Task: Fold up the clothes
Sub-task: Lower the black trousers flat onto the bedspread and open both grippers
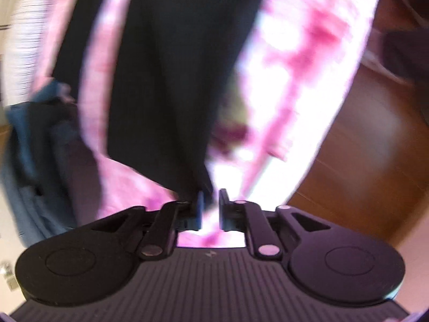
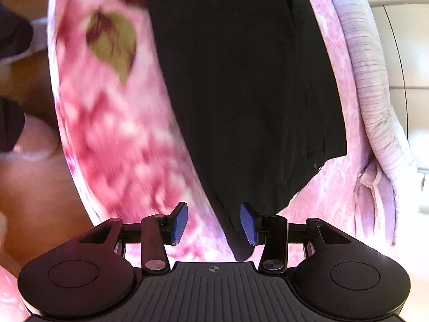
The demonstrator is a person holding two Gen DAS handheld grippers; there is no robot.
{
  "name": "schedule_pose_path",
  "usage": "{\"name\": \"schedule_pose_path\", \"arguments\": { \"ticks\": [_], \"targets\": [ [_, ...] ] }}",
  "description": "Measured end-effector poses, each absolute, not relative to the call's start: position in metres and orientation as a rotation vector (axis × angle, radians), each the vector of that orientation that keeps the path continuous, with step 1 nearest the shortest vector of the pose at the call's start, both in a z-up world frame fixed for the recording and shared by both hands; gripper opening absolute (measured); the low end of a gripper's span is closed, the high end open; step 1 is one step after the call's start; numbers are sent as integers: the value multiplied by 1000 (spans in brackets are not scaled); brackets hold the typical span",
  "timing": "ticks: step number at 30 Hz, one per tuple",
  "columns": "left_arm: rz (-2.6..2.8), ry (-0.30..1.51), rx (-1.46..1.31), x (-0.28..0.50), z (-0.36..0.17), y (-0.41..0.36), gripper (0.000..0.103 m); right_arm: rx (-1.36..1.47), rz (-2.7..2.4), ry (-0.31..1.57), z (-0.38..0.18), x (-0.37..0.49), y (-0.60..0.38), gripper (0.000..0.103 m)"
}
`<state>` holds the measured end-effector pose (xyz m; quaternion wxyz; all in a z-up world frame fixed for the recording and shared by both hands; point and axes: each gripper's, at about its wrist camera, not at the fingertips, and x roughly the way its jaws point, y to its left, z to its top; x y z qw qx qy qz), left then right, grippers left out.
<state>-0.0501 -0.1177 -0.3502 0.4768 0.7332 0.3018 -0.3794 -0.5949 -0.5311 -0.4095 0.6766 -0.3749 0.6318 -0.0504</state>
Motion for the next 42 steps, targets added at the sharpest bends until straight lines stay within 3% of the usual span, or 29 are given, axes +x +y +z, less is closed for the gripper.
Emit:
{"name": "schedule_pose_path", "arguments": {
  "ticks": [7,19,20,21,23,26,32,42],
  "targets": [
    [-850,840,1609,-38,-317,-79,16,-711,-152,1409,-373,-524,-492,49],
    [-739,857,1100,16,-220,-128,44,-110,-419,1286,-269,-435,-476,60],
    [-736,867,1048,17,-211,-135,50,-43,-451,1267,-260,-434,-479,61],
    [-734,877,997,18,-203,-143,64,23,-483,1247,-251,-434,-482,66],
    [-729,894,900,17,-188,-157,73,149,-545,1207,-235,-438,-490,75],
    [-732,939,782,10,-172,-183,80,319,-606,1152,-215,-447,-500,80],
    [-757,1042,564,-10,-136,-225,84,495,-649,1101,-195,-472,-515,82],
    [-755,977,555,-53,-97,-262,85,551,-670,1059,-174,-507,-525,82]
  ]
}}
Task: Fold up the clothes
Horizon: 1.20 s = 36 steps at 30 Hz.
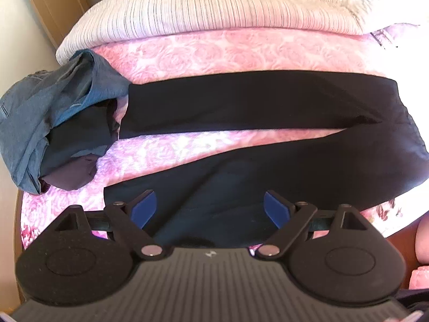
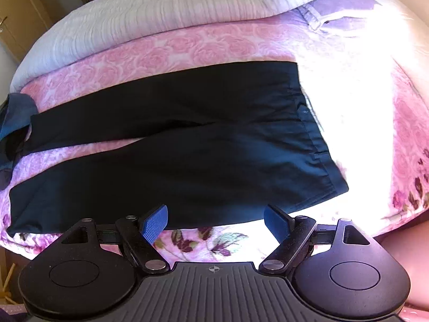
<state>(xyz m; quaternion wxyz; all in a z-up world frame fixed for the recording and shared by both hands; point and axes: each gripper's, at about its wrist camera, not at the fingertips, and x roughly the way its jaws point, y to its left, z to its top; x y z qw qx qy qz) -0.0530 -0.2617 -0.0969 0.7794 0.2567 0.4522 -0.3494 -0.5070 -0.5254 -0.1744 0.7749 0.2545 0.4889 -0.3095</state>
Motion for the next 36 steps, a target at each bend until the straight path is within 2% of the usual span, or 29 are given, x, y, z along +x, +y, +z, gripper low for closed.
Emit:
{"name": "schedule_pose_path", "arguments": {
  "ticks": [9,19,36],
  "targets": [
    [-758,937,639,-68,-98,-280,85,506,-717,1085,-160,-528,-524,82],
    [-794,922,669,-62,-93,-295,85,459,-686,1107,-164,-515,-509,82],
    [-713,991,691,-69,-107,-256,85,420,-538,1213,-196,-480,-484,82]
  ]
}}
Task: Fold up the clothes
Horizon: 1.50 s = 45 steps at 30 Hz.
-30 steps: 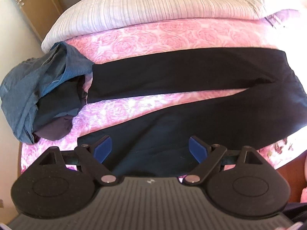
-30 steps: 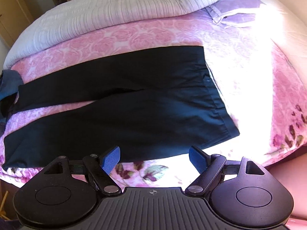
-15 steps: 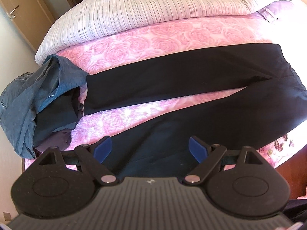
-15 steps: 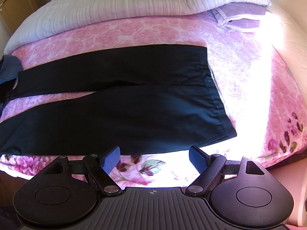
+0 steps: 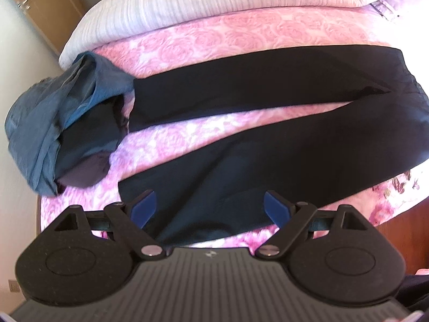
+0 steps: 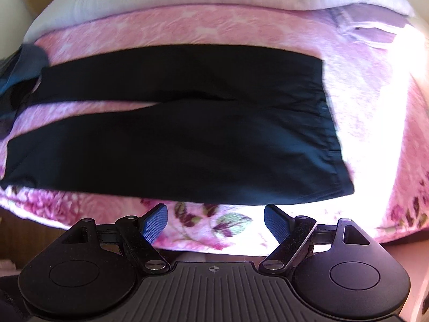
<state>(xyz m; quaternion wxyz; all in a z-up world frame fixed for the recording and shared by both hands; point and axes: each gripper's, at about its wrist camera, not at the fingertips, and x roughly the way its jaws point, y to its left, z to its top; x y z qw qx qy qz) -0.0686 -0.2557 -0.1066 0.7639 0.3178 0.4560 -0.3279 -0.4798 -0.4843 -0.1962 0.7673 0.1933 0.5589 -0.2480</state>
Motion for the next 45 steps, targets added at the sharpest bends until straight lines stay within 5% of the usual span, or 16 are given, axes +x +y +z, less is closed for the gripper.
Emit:
{"name": "schedule_pose_path", "arguments": {
  "ticks": [19,45],
  "targets": [
    [-540,1109,667,-98,-127,-187,86,289,-267,1314,-257,-422,-438,82],
    [-844,894,969,-99,-215,-198,85,132,-282,1401,-286,-410,-416,82]
  ]
}}
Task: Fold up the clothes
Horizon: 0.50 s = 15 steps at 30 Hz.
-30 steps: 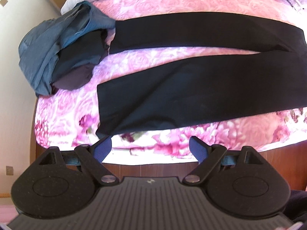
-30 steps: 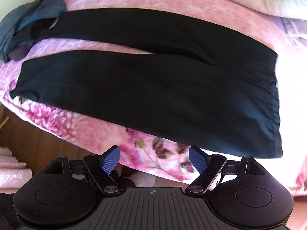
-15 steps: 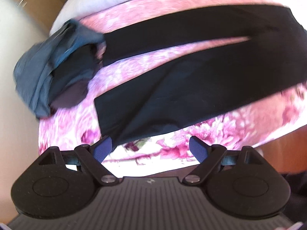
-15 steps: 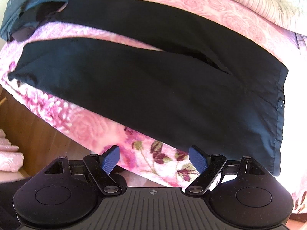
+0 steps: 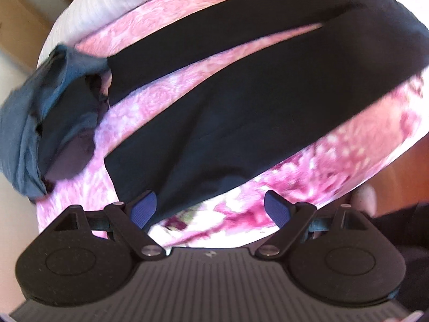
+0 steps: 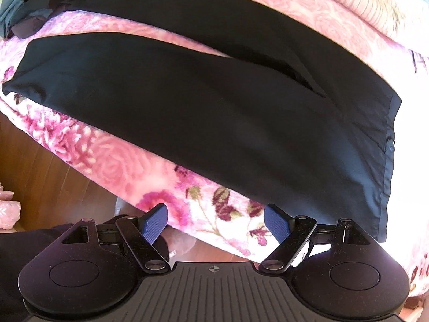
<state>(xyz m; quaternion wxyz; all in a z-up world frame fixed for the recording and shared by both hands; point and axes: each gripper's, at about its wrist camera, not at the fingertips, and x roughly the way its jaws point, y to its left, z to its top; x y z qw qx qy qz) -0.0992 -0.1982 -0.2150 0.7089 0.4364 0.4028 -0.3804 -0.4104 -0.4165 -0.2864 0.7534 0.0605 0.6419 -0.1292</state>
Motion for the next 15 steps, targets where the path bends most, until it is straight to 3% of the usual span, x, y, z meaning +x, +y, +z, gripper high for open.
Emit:
{"name": "schedule_pose_path", "arguments": {
  "ticks": [10,14,15],
  "targets": [
    [-1017,520,1438,-113,-316,-185,59,-230,-241,1354,-327,-429,-388,82],
    [-1002,446,1538,-101,-348,-175,41,-344,-172,1316,-347,-435,-377,82],
    [-993,438,1544,-96,-351,-175,32,-374,-163,1303,-352,-437,-375,82]
  ]
}}
